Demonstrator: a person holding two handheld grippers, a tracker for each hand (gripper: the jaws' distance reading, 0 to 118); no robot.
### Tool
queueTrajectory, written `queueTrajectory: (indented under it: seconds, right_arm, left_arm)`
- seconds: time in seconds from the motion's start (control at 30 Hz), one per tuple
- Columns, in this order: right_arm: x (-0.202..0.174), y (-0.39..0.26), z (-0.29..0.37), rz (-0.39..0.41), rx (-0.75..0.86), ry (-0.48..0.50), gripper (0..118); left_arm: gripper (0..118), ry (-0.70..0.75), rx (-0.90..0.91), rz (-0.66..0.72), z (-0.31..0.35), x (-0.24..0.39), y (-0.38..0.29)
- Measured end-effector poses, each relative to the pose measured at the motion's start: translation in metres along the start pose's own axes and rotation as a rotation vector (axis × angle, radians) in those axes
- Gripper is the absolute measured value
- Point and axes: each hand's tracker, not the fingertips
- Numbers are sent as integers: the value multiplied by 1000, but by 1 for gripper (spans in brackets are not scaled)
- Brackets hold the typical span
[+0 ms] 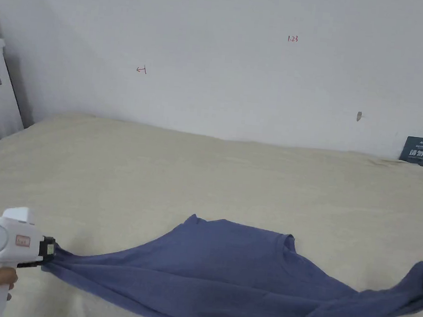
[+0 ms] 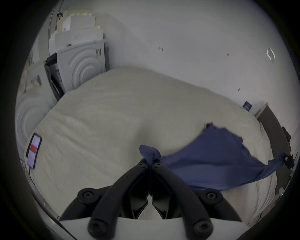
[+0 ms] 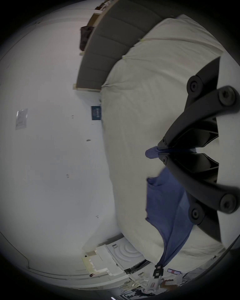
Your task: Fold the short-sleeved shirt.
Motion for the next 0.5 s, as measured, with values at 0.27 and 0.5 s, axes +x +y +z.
queueTrajectory:
  seconds: [0.27,0.5]
  right_arm:
    - [-7,-72,71,-18,-62,-13,1]
    - [16,-115,113,-18,-134,-20,1]
  left_arm:
    - [0,-9,-74,25,23,-29,-72]
    - [0,23,-110,-3,30,-51,-95]
